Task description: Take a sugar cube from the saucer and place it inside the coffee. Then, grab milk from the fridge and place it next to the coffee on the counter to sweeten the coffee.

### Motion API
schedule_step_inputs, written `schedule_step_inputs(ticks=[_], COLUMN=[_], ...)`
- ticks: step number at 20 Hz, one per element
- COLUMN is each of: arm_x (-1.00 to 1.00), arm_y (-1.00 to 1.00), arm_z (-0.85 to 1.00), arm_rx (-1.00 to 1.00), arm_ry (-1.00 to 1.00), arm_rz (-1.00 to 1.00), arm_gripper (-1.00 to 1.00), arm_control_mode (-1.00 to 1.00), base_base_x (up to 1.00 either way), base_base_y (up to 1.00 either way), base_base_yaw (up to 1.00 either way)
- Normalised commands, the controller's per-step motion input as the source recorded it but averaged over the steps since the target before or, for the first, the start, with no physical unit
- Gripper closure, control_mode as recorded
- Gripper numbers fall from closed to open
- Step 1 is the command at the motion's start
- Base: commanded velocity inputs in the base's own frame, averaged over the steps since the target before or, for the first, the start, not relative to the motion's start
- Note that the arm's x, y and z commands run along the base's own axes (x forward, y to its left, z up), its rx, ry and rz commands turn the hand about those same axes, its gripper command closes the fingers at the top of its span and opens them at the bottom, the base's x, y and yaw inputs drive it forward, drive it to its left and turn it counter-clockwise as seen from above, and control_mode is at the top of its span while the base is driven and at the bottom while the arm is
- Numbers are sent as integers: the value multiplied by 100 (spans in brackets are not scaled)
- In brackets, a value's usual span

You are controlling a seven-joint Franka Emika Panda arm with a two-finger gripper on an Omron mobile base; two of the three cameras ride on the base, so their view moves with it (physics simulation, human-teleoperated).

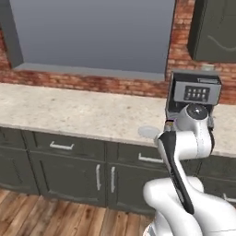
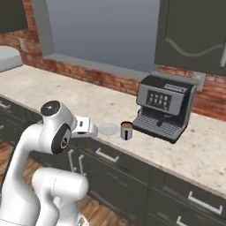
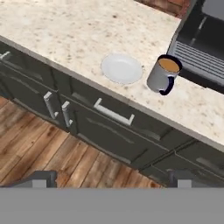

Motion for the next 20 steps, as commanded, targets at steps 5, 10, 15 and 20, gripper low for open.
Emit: schedule_step_inputs(ticks=[5,10,15,20], arm_x=[0,0,0,0], arm_y=[0,0,0,0], arm_z=[0,0,0,0], arm_rx=[0,0,0,0], arm_ry=[0,0,0,0], arm_rz=[0,0,0,0], arm_gripper=[-100,-100,-100,-100], arm_control_mode=[100,100,100,100], base_base_x=[17,15,31,36], base_base_y=[0,0,0,0], base_base_yaw=[92,93,86,83])
